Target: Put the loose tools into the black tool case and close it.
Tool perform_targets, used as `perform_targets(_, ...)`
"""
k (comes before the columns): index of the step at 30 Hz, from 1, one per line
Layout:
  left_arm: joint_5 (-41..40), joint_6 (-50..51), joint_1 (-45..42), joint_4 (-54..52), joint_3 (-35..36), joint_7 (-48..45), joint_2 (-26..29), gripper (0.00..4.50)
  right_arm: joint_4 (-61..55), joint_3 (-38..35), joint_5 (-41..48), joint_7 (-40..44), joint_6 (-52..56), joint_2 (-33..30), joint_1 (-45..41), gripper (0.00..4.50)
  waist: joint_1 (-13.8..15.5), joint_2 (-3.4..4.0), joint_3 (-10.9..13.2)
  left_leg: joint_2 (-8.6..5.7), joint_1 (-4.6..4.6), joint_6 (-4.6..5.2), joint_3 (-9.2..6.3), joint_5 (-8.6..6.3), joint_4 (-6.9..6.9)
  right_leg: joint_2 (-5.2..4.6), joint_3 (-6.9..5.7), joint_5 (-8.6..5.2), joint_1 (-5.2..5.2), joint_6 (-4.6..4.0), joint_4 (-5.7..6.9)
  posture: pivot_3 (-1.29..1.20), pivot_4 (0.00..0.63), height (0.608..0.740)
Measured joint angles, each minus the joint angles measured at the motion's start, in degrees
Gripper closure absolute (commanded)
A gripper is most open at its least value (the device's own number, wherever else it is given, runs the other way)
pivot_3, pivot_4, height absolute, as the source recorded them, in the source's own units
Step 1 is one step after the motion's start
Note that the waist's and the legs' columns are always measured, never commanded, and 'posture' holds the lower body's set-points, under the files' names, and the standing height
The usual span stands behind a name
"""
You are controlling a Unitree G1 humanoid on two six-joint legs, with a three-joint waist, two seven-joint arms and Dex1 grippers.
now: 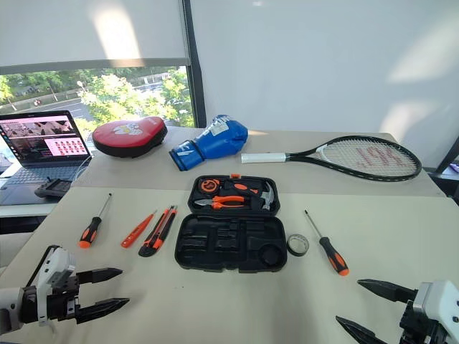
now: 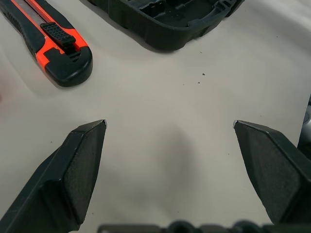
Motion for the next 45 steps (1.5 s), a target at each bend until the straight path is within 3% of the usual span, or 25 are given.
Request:
perform_targets(3,-0.8,1.3,-0.8,-0.4,0.6,2.6,-1.7,0.0,0.0,1.3,0.1,-1.1,0.0,-0.3,-2.0,0.04,0.0,0.0,0.0,0.02,0.04,0.0,-0.01,0.0,-0.01,0.0,0.01,0.0,0.01,0.0,-0.02,0.0,0.15,0.74)
perform_targets(6,-4.9,8.1,-8.7,-2.6,1.3,15.1,-7.1,0.0,-1.5,6.6,2.3,-6.2,0.6,-0.8,-10.5,0.04,0.0,-0.07,0.0,0.03,0.1,-0.06,-0.03,0.03,0.11,-0.04,0.03,0.24,0.04,0.23,0.06,0.0,0.15,0.74)
perform_targets(10,-4.9,14.0,-14.9,-3.3,3.9,27.2,-8.0,0.0,-3.5,10.8,6.5,-9.9,3.3,-3.7,-16.5,0.04,0.0,-0.07,0.0,0.01,0.13,-0.07,-0.06,0.1,0.03,0.2,-0.03,0.52,0.13,-0.06,0.09,0.0,0.15,0.74)
perform_targets(14,-0.8,28.2,-29.0,3.0,3.3,43.4,-4.7,0.0,-5.5,15.1,18.3,-12.8,7.4,-11.0,-29.1,0.04,0.0,-0.18,0.1,-0.03,0.1,0.29,-0.07,0.38,0.03,0.52,-0.34,0.58,0.14,-0.13,0.12,0.0,0.15,0.74)
perform_targets(19,3.7,39.1,-41.4,14.0,-2.1,48.1,1.9,0.0,-6.2,17.7,26.9,-15.2,10.1,-15.7,-36.0,0.04,0.1,-0.3,0.1,-0.08,-0.06,-0.03,-0.07,0.39,0.01,0.55,-0.43,0.53,0.07,-0.07,0.03,0.0,0.15,0.74)
perform_targets(21,5.5,41.5,-45.7,20.3,-6.2,48.0,2.9,0.0,-6.3,18.6,28.0,-15.7,10.5,-16.4,-37.8,0.04,0.1,-0.31,0.1,-0.17,-0.23,-0.03,-0.05,0.39,0.02,0.5,-0.45,0.5,-0.04,-0.02,0.01,0.0,0.15,0.74)
perform_targets(24,6.9,44.1,-48.1,26.3,-10.2,46.9,3.0,0.72,-6.2,19.1,28.5,-16.0,10.5,-16.9,-38.0,0.0,-0.1,-0.37,0.1,-0.18,-0.32,-0.02,-0.03,0.38,0.02,0.43,-0.46,0.47,-0.07,0.04,0.01,0.0,0.15,0.74)
perform_targets(32,8.1,46.4,-49.2,27.8,-9.3,47.0,1.3,3.67,-6.4,18.8,27.3,-16.3,10.5,-16.9,-36.2,0.0,-0.1,-0.39,0.1,-0.15,-0.31,-0.03,-0.06,0.35,0.03,-0.07,-0.41,0.44,-0.09,0.1,0.01,0.0,0.15,0.74)
perform_targets(36,5.6,45.2,-48.2,25.3,-6.3,43.9,-0.6,3.77,-6.9,17.3,27.1,-16.9,10.4,-15.9,-34.0,0.0,0.2,-0.41,0.2,-0.13,-0.35,-0.21,-0.15,0.29,0.07,-0.13,-0.27,0.46,-0.09,0.07,0.05,0.0,0.15,0.74)
perform_targets(40,-1.9,41.1,-49.0,14.1,-7.9,29.4,0.9,3.77,-8.9,15.4,26.8,-19.0,10.3,-14.3,-31.1,0.0,0.3,-0.63,0.2,-0.16,-0.44,-0.53,-0.22,0.15,0.12,-0.16,-0.25,0.46,-0.13,0.06,0.03,0.0,0.15,0.74)
perform_targets(43,2.6,28.9,-51.8,7.1,-21.2,15.1,6.9,3.77,-11.3,11.3,26.4,-21.0,10.1,-12.4,-25.8,0.0,0.3,-0.47,0.1,-0.23,-0.35,-0.45,-0.14,0.2,0.05,0.02,-0.26,0.45,-0.05,0.05,0.0,0.0,0.15,0.74)
perform_targets(45,9.6,17.3,-56.7,7.4,-33.4,6.8,5.1,3.77,-13.4,8.4,26.2,-22.4,10.0,-10.3,-21.5,0.0,0.9,-0.14,0.1,-0.36,-0.28,-0.26,0.02,0.27,0.05,0.11,-0.42,0.44,0.04,0.05,0.01,0.0,0.15,0.74)
